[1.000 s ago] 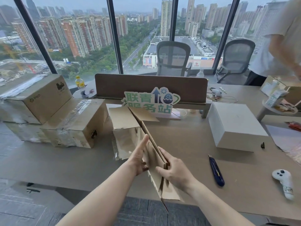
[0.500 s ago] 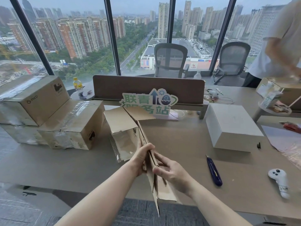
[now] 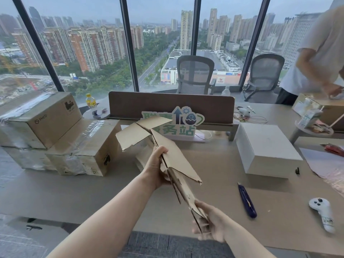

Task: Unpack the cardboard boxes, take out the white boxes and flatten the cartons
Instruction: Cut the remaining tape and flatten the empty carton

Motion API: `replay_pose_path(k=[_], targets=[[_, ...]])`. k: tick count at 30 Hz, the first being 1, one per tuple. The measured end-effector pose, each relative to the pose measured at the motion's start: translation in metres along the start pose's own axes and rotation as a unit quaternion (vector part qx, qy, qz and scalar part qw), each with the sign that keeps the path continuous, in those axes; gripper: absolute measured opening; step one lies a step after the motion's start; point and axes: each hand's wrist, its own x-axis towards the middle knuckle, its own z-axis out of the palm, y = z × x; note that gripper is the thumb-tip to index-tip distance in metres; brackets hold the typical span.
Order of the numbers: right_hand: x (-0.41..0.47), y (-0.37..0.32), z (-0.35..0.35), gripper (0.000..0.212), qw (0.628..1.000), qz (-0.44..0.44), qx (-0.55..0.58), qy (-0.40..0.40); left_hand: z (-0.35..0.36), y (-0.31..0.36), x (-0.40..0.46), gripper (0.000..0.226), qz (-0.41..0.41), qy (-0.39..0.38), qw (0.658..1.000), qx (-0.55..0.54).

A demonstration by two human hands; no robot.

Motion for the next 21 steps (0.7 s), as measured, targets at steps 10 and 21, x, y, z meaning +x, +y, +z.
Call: replay_pose_path(k=[10,21], targets=[[-0.009,-0.014,-0.013,0.004,0.969,-0.096,0.221,0.061,-0.008,0.012,0.002,0.063,-0.031,-0.012,0.996,0.081],[-0.03,-0.047,-0.062,0.02,0.957,-0.207,0.125,0.161,-0.049,0.015,-0.017,0.093,-0.005,0.112,0.978,0.178]])
